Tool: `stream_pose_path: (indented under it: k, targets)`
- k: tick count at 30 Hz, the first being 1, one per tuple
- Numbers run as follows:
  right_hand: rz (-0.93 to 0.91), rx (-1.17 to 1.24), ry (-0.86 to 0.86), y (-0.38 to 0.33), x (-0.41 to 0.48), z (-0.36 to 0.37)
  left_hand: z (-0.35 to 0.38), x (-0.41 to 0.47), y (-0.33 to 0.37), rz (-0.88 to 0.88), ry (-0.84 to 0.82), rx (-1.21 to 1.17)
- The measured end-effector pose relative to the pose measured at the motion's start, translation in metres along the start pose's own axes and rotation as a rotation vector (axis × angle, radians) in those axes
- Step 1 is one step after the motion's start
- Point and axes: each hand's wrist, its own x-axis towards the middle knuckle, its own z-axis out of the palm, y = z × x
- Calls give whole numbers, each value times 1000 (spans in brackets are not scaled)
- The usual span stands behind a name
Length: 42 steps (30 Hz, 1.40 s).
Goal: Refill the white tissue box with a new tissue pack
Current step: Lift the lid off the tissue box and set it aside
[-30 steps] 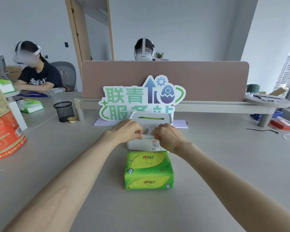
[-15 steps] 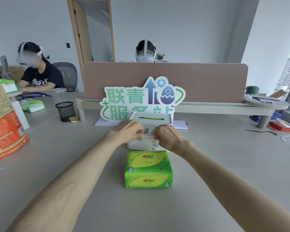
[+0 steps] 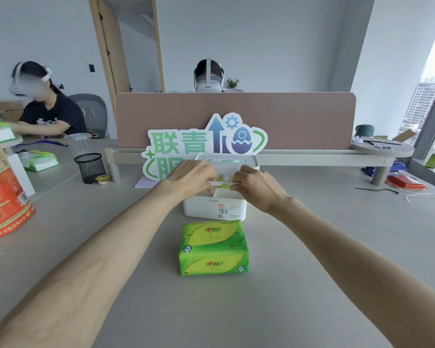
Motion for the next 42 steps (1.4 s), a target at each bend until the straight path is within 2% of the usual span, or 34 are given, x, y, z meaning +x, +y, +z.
stream_pose_path:
  k: [8,15,21,30,37,42]
  targets:
    - [100,-126,112,51,-58,-39,-8,37,80,146,85,18]
    - [200,-191,95,103,-122,-63,6,67,158,275,107,-15]
    - [270,-173,30,130,-167,-56,33,72,206,331,38,-42]
    - [330,-89,-71,145,-180,-15,77,62,213,371,-42,-59]
    - [432,34,-47,158,-180,9,108,66,204,314,-82,-95]
    - [402,47,-104,161,-175,-2,106,67,197,189,-170,-310]
